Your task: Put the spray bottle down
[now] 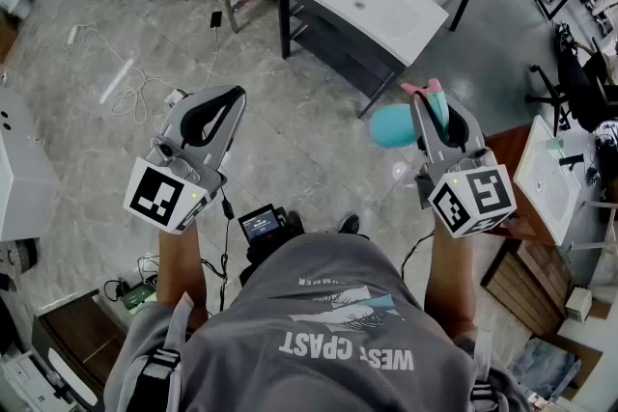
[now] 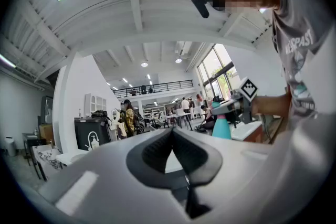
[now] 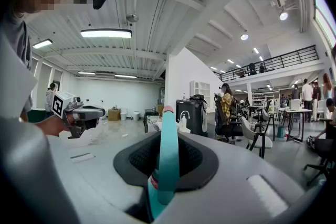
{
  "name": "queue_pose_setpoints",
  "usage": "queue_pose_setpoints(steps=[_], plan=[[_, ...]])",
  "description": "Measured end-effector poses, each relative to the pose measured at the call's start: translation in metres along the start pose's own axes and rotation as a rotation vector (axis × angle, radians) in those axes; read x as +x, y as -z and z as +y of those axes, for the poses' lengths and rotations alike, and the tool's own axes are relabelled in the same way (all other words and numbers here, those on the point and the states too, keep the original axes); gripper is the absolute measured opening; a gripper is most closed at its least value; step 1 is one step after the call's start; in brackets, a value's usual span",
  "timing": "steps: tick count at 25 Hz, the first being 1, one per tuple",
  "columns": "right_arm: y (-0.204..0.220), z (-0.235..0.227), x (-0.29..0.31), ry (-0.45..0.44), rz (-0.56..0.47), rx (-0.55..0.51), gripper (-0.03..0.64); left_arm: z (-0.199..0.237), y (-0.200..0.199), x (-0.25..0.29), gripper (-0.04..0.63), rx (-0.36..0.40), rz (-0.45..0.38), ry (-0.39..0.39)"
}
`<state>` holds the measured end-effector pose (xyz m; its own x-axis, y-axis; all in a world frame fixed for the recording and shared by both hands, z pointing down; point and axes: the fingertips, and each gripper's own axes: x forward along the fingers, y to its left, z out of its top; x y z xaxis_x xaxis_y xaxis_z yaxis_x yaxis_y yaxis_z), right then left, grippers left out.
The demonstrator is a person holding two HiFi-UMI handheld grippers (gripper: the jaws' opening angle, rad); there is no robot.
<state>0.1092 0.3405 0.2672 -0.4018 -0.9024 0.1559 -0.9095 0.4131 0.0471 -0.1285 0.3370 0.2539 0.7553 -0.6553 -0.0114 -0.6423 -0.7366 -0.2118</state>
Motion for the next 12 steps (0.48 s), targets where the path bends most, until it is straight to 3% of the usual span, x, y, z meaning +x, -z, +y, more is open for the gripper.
queue_pose_setpoints(steps=[12], plan=[[0.002,0.001,0.012,0.006,0.003,0.002,0.061,0.009,0.008,0.003,0.002,-0.012,0.001,0.013]])
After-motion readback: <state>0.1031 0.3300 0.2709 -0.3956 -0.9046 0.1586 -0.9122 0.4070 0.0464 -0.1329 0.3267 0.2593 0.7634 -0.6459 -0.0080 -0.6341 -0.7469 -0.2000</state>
